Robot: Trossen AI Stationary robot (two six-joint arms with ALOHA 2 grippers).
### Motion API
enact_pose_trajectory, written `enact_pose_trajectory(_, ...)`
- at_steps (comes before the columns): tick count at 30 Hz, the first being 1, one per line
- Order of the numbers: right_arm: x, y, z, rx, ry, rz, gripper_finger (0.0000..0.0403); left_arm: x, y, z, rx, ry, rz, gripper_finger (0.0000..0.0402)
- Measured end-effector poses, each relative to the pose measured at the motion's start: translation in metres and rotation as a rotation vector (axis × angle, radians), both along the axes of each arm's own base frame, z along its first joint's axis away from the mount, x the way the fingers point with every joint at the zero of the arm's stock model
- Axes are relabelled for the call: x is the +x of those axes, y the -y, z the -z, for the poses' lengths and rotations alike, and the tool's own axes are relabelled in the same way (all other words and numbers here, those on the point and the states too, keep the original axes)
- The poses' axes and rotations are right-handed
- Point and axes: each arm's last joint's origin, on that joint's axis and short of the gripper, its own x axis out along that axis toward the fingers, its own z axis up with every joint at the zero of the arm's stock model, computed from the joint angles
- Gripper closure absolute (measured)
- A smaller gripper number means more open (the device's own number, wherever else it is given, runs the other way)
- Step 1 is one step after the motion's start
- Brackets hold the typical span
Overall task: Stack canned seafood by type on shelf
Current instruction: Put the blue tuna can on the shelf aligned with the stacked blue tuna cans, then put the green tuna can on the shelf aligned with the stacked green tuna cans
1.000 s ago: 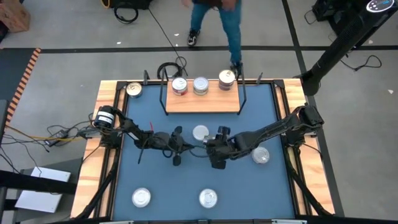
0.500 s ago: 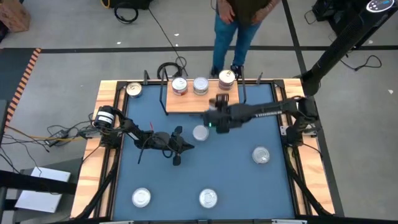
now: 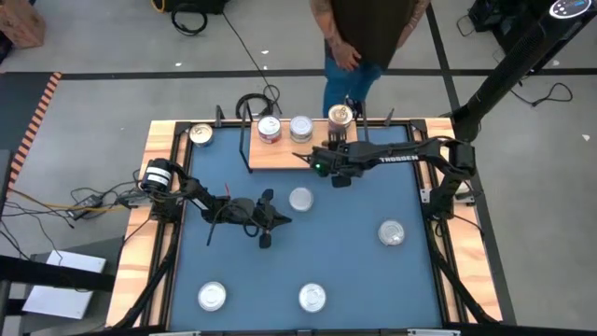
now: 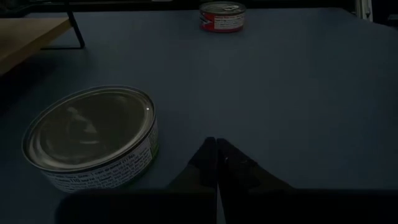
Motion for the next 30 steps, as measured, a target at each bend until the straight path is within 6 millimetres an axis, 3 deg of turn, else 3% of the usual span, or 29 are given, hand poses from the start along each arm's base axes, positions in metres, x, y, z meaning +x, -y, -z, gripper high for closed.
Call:
enact_pose_trajectory(13,-0.009,0.016,0.01,-0.001,-0.009,0.061,0.0179,0.0,0.0,0.0,-0.001,0.0,0.0,0.0396)
enact_pose_trajectory(30,-0.006,0.013,0.01,-0.002,0.018,0.055,0.0104,0.0,0.0,0.0,-0.003,0.0,-0.001,0.0396)
